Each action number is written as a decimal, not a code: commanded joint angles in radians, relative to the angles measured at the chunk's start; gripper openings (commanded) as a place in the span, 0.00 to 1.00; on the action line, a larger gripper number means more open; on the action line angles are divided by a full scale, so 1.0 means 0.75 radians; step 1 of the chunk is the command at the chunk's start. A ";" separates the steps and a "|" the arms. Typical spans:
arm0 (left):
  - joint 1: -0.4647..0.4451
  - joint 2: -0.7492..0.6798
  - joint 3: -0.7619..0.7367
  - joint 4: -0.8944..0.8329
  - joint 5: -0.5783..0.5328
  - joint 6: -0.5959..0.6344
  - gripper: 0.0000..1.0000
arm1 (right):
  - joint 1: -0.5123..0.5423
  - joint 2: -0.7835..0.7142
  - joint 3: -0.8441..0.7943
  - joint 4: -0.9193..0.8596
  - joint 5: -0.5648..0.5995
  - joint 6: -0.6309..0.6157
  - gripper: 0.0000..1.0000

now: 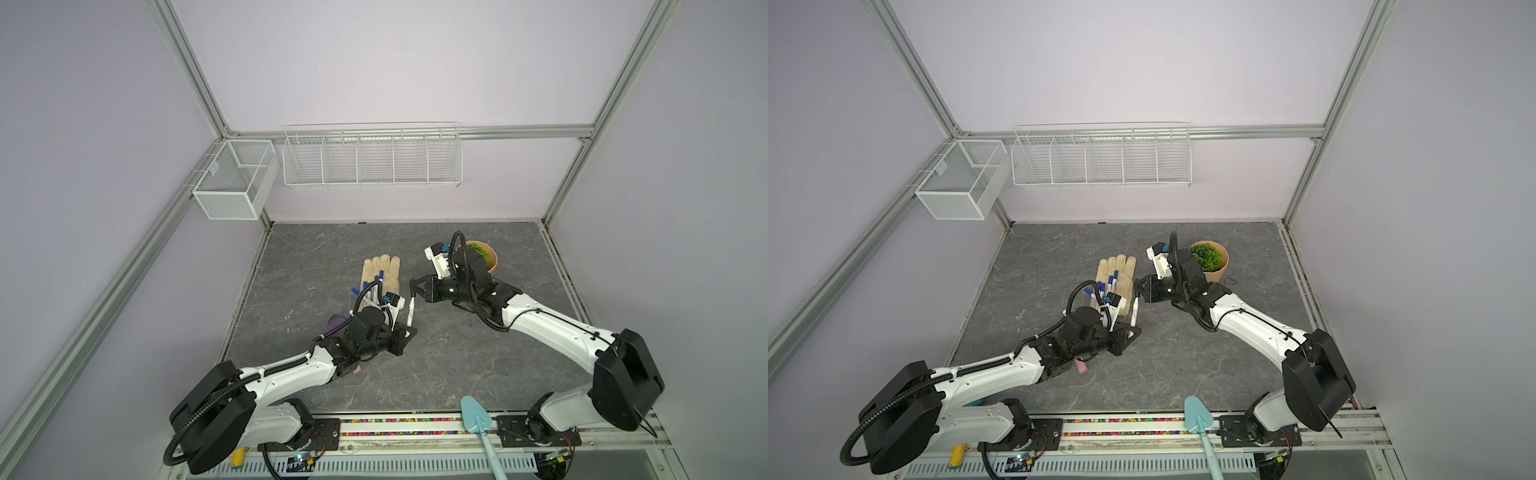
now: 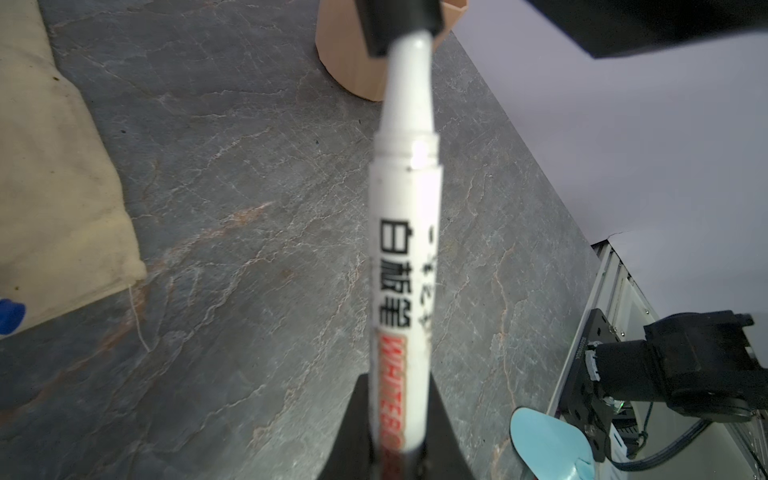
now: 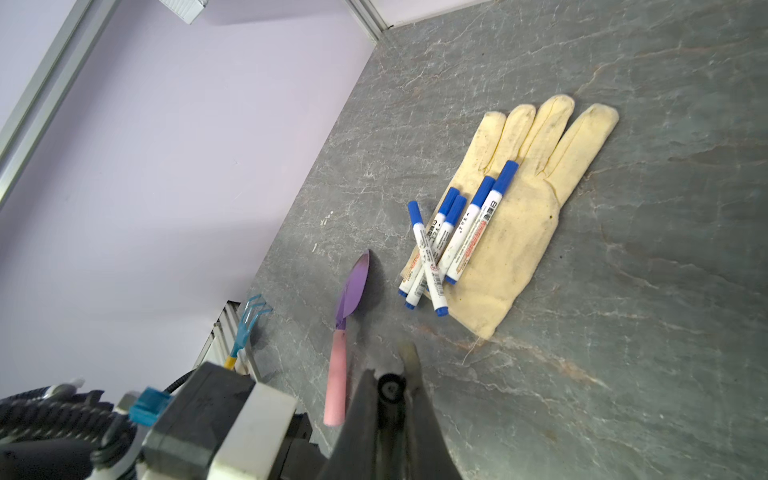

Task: Insert the pens into the pen caps
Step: 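Lower the black cap onto the marker tip held by the left gripper, then press the black cap down onto the white marker with the right gripper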

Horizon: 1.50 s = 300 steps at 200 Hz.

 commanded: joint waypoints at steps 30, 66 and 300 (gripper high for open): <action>0.003 0.003 0.043 0.039 -0.015 0.019 0.00 | 0.010 -0.097 -0.081 -0.094 -0.103 0.000 0.09; 0.005 0.001 0.050 0.038 -0.011 0.022 0.00 | -0.003 -0.100 -0.019 -0.275 -0.181 -0.103 0.08; 0.005 -0.061 0.244 -0.005 -0.074 0.212 0.00 | 0.066 0.125 0.025 -0.771 -0.621 -0.364 0.09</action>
